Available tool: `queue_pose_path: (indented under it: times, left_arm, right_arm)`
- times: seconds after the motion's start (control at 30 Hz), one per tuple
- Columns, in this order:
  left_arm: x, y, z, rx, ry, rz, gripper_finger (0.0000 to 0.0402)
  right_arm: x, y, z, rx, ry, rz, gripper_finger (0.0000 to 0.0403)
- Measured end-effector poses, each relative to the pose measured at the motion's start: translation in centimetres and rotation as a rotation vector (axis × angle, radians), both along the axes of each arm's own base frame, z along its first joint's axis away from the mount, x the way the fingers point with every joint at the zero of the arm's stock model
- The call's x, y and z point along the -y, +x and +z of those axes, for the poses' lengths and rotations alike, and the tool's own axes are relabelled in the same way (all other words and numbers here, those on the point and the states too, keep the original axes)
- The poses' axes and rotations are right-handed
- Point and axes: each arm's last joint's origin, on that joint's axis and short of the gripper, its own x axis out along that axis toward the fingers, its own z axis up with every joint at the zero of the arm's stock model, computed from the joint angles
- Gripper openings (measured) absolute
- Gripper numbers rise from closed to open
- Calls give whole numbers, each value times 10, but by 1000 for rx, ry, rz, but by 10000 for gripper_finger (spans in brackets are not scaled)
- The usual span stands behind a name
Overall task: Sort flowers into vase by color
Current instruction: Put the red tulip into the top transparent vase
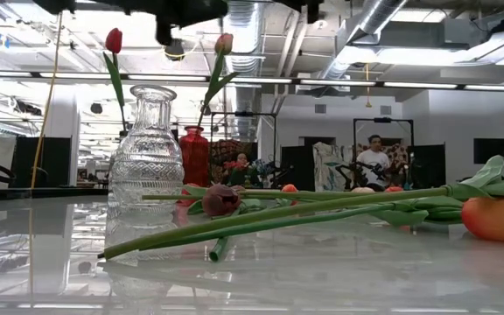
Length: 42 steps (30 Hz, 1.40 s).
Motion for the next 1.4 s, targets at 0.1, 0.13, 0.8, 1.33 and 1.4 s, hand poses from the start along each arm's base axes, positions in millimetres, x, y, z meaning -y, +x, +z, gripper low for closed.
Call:
queue_pose_path:
  times: [0.1, 0.13, 0.8, 1.33, 1.4]
  left_arm:
    - [0, -16, 10, -21, 7, 62, 5]
    - [1, -21, 13, -25, 11, 81, 5]
    - [-4, -96, 66, 159, 120, 180, 5]
    - [-27, -151, 102, 253, 217, 465, 4]
    - [-32, -155, 107, 228, 226, 505, 4]
  right_arm:
    - [0, -6, 1, -39, 2, 0, 191]
    - [0, -7, 1, -52, 2, 0, 191]
    - [0, -6, -4, -98, 5, 0, 191]
    - [0, -6, -5, -106, 5, 0, 191]
    - [0, -6, -5, -106, 5, 0, 191]
